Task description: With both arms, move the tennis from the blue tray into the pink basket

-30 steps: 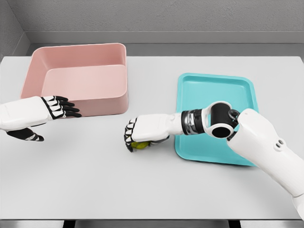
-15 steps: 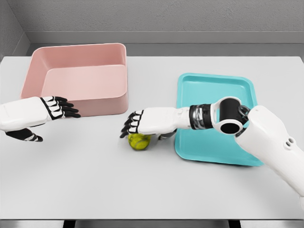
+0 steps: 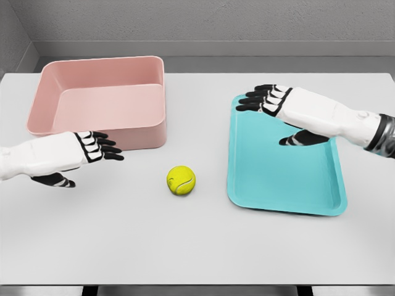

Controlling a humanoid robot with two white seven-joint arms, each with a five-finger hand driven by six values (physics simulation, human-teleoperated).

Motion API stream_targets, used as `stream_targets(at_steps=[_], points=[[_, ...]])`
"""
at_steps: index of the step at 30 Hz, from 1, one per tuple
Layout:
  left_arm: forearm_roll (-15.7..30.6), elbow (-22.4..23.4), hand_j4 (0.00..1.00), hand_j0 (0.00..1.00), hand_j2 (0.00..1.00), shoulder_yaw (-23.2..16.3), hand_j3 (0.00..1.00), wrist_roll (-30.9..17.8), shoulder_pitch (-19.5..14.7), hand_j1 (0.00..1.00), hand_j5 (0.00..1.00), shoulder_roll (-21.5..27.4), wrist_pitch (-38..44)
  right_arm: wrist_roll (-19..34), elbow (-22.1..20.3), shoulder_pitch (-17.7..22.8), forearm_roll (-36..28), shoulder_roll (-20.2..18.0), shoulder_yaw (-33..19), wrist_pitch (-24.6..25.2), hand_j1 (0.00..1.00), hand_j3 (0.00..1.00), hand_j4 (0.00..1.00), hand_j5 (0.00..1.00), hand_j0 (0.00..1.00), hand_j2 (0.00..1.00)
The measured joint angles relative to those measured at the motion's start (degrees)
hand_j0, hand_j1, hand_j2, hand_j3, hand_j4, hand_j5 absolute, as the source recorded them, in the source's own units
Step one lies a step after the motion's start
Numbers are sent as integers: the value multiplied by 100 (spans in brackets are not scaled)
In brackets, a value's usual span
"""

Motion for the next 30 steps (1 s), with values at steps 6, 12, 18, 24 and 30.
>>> stream_targets(at_steps=[6, 12, 18, 24, 30], points=[[-372, -10, 100, 100, 100, -20, 100, -237, -62, 100, 100, -674, -1, 0, 19, 1354, -459, 382, -1376, -1, 100, 100, 100, 100, 100, 100], [-588, 5, 100, 100, 100, -98, 100, -424, -343, 100, 100, -1148, -1, -1, 363, 1521, -560, 802, -2257, 5, 100, 100, 100, 100, 100, 100], [-646, 52, 100, 100, 100, -391, 100, -473, -756, 100, 100, -1422, -1, -1, 573, 1741, -540, 896, -2434, 3, 100, 100, 100, 100, 100, 100], [-808, 129, 100, 100, 100, -960, 100, -485, -1187, 100, 100, -1794, -1, -1, 600, 1820, -530, 909, -2456, 4, 100, 100, 100, 100, 100, 100], [-855, 259, 100, 100, 100, -1321, 100, -489, -1354, 100, 100, -2021, -2, -1, 596, 1820, -528, 902, -2463, 5, 100, 100, 100, 100, 100, 100]])
